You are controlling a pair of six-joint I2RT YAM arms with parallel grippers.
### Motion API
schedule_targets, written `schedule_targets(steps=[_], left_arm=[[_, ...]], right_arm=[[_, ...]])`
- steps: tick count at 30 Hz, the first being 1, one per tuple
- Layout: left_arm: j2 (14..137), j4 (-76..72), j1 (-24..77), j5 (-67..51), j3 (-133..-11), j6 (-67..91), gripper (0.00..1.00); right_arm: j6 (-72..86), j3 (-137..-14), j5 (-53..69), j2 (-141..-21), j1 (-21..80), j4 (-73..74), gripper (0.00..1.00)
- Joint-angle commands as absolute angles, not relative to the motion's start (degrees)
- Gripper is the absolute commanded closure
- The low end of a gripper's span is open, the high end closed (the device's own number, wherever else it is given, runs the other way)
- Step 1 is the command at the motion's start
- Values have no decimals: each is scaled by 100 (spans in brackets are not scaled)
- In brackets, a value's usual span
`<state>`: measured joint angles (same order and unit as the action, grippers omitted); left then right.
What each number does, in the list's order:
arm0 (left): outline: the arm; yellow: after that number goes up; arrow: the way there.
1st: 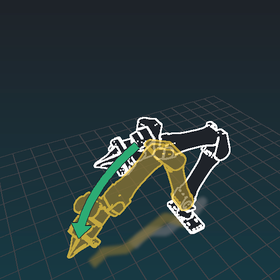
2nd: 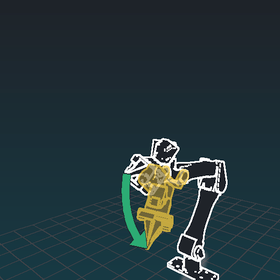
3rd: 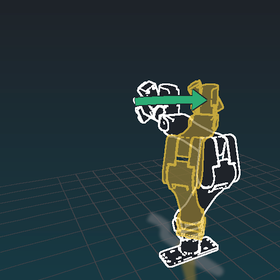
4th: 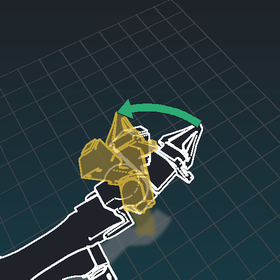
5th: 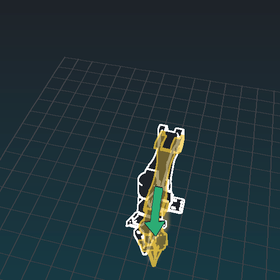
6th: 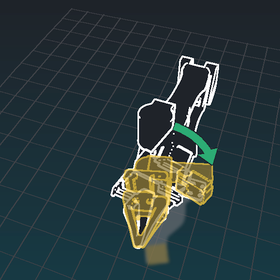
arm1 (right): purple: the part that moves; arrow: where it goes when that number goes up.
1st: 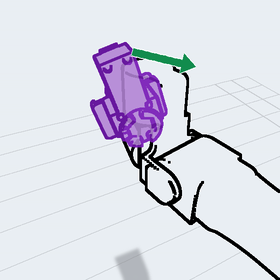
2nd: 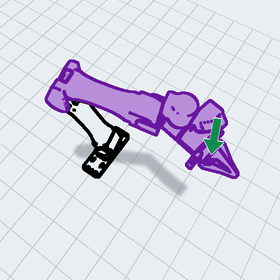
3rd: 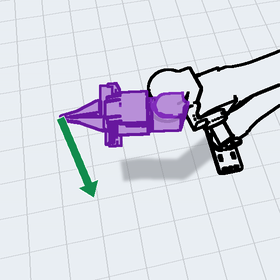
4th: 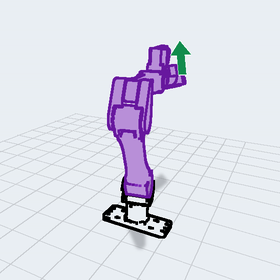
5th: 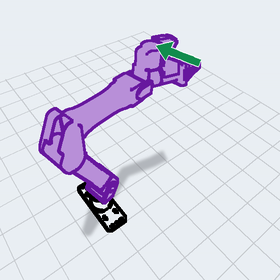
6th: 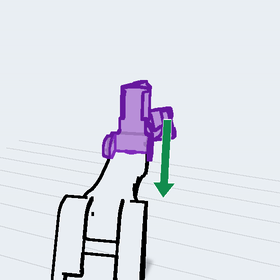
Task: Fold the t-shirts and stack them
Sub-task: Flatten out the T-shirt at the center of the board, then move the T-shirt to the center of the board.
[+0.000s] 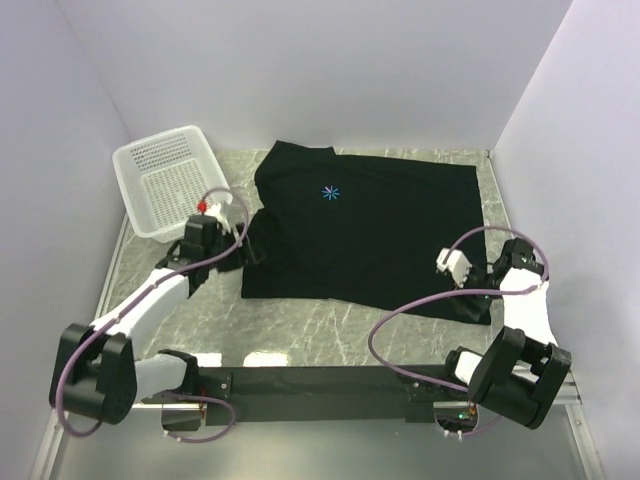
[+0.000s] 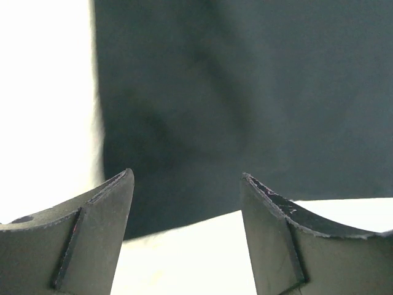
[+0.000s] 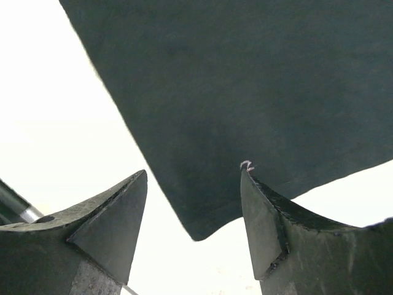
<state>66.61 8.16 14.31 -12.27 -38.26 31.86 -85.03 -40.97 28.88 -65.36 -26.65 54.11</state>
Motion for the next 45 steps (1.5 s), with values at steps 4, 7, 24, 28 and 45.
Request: schedule_targets(steps=[4,7,24,28,45], left_arm=[[7266,650,1319,-835,-3761,3683,26],[7671,808,1283,-791,-3972,3630,27],[8701,774,1283,-888,-4289,3542,64],[8631,870,1283,-993,-4263,3481,78],[7587,2258,1248,-1292,-4307,3454,99]], right_arm=[[-9166,-3736,2075,-6363,-2698,5335,32],[-9272,-3525,1786,-6276,-2707,5230,32],[-8948,-3050,1389,-6512,-2698,4404,36],[-8930,-2997,1257,-6636,-2646,4246,37],[-9349,-2997,1055,-6030,-2610,5017,100]])
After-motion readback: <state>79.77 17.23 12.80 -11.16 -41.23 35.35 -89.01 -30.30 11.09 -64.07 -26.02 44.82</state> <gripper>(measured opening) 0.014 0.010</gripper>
